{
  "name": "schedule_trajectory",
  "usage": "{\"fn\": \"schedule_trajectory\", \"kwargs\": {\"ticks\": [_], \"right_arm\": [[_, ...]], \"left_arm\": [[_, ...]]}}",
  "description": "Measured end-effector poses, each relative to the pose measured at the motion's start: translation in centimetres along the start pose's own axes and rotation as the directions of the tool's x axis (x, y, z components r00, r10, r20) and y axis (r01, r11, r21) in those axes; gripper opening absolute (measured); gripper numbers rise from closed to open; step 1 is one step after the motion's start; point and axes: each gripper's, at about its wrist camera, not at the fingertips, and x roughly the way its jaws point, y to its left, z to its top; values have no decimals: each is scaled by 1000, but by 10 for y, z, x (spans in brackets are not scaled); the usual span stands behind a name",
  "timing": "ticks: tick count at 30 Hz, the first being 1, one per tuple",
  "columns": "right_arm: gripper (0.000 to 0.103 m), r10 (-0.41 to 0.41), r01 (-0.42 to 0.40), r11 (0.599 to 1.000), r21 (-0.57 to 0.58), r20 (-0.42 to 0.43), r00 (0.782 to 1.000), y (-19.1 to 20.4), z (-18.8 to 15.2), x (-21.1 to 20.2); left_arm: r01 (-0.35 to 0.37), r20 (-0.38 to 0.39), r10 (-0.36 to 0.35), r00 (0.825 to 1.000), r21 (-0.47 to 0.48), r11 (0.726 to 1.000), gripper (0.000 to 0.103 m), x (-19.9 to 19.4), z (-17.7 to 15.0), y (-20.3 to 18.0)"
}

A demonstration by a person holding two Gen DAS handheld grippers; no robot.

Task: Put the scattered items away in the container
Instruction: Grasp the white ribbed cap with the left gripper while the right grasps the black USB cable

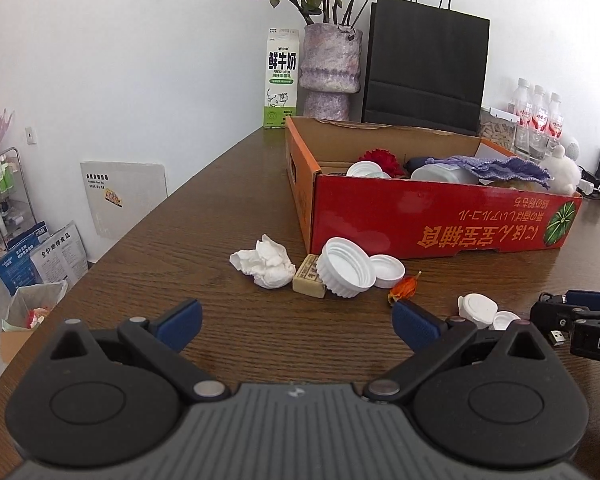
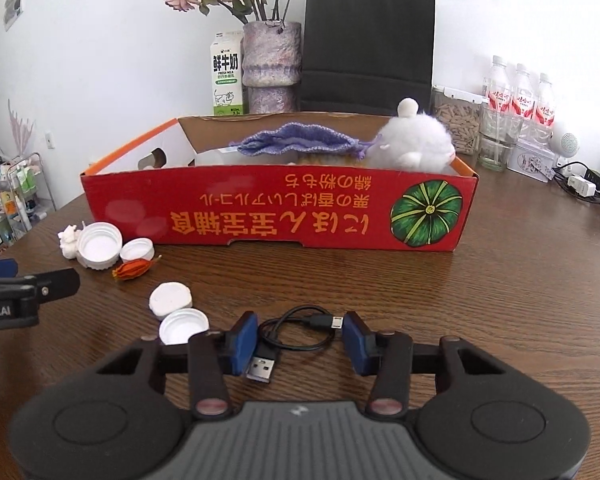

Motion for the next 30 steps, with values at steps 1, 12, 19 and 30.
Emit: {"fn": "schedule_trajectory", "kwargs": {"ticks": [1,12,19,30], "right_arm": [[43,7,-7,1000,2,1,1000,0,-1,-1],[41,-3,2,1000,29,42,999,-5,-3,-9],[41,-27,24,999,30,77,997,-8,2,-9],[41,-29,24,999,38,117,993,-10,11,-1]], "left_arm": [[0,-2,0,1000,-1,1000,103,0,0,0],[-7,9,6,1000,31,1000,103,0,2,-7],[-4,26,1,1000,87,996,98,5,12,-17],[-1,19,-1,1000,126,992,80,24,27,-25]]}}
